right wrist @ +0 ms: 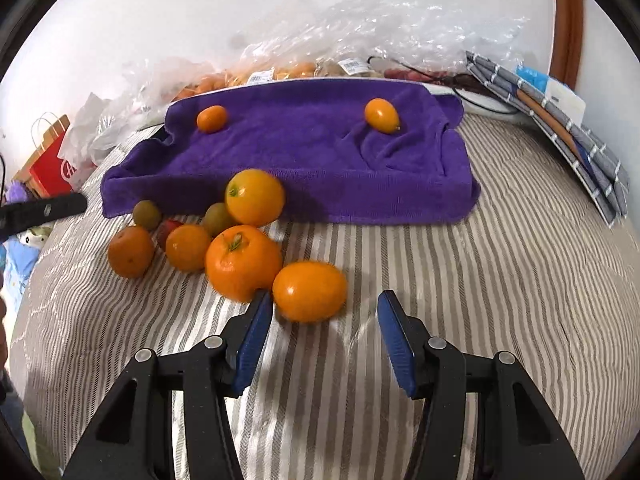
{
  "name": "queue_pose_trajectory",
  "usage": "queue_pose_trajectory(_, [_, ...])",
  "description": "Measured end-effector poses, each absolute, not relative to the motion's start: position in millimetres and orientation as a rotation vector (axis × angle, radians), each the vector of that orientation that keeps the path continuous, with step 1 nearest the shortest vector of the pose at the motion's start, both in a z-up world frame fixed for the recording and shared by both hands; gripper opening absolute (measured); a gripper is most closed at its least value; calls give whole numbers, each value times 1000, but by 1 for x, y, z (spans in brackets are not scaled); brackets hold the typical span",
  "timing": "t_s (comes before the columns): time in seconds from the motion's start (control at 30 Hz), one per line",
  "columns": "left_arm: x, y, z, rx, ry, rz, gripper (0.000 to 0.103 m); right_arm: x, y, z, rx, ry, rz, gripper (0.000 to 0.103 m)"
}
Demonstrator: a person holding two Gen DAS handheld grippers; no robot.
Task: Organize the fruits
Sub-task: 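Grasp a large orange with the left tool while the right tool grasps an oval orange, then carry both oranges onto the towel beside the earlier ones and open both tools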
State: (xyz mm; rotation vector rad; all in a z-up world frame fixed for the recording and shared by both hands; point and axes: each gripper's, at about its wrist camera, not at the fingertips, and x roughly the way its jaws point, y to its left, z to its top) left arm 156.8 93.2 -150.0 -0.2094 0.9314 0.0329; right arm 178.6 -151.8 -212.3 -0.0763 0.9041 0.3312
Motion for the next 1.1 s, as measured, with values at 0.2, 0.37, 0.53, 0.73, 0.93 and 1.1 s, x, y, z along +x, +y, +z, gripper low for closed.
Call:
queue_pose_trajectory(0.2, [152, 79, -166, -228, 961, 6, 61, 184, -150, -216, -103, 897, 377, 41])
queue_pose_trajectory(0.37, [160, 58, -181, -212, 987, -24, 61, 174, -160, -214, -118, 872, 366, 40])
queue_pose_trajectory(0.53, [167, 44, -190, -218, 989, -28, 60, 160, -183, -213, -83, 872, 346, 40])
queue_pose_trajectory(0.73, [169, 39, -193, -205, 966, -36, 40, 147, -203, -212, -61, 875, 289, 40])
queue_pose_trajectory(0.93, [168, 39, -192, -215, 979, -68, 40, 144, -217, -209, -18, 875, 224, 40])
queue_pose_trajectory(1.1, [158, 43, -183, -228, 964, -74, 40, 146, -224, -197, 0, 854, 184, 40])
